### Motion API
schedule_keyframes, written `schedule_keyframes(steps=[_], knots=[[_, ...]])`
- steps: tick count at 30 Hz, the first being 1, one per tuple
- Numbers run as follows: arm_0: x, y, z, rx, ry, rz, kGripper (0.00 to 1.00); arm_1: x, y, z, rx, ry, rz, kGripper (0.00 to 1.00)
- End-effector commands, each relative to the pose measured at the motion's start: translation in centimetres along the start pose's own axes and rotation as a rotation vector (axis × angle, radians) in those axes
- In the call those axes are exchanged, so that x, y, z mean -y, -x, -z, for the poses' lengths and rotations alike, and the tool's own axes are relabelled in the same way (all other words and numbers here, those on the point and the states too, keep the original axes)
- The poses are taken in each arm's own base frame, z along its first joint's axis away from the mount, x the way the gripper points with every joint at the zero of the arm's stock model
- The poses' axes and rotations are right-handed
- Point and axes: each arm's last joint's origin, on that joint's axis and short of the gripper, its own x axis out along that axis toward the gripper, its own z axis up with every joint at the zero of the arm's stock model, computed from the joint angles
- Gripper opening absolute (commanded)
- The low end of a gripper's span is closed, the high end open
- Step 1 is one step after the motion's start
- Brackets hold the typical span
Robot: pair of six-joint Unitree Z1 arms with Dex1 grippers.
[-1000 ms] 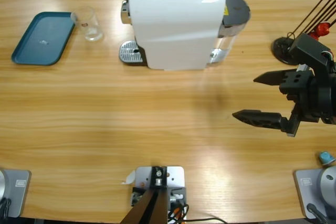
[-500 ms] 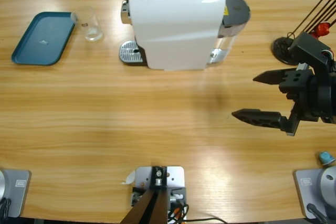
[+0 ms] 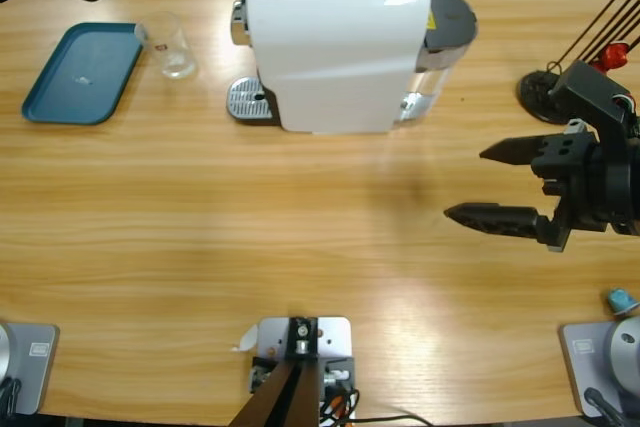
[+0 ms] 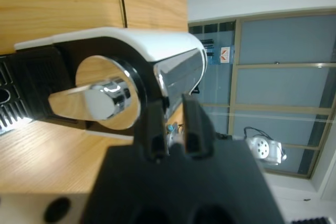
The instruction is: Pour coffee
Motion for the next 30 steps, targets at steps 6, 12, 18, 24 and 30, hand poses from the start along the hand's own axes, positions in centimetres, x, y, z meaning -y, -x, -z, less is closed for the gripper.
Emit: schedule_keyframes(steps=[6,12,18,24,30], knots=[[0.5,-0.2,0.6,-0.022,0.014,0.018,0.0,-0.1,-0.7,0.8,-0.039,0.005,-0.008,0.637],[2.7,1.7,1.5,0.007,-0.005,0.053,0.0,0.0,-0.8,0.8,-0.042,0.005,-0.007,0.637],[3.6,2.3,1.8,0.014,-0.017,0.069,0.0,0.0,-0.8,0.8,-0.041,0.005,-0.007,0.651],[4.0,2.2,1.7,0.013,-0.042,0.078,0.0,0.0,-0.8,0.8,-0.041,0.005,-0.007,0.651],[7.0,3.5,4.0,0.146,-0.268,-0.066,0.422,-0.1,-0.7,0.8,-0.037,0.006,-0.007,0.73]])
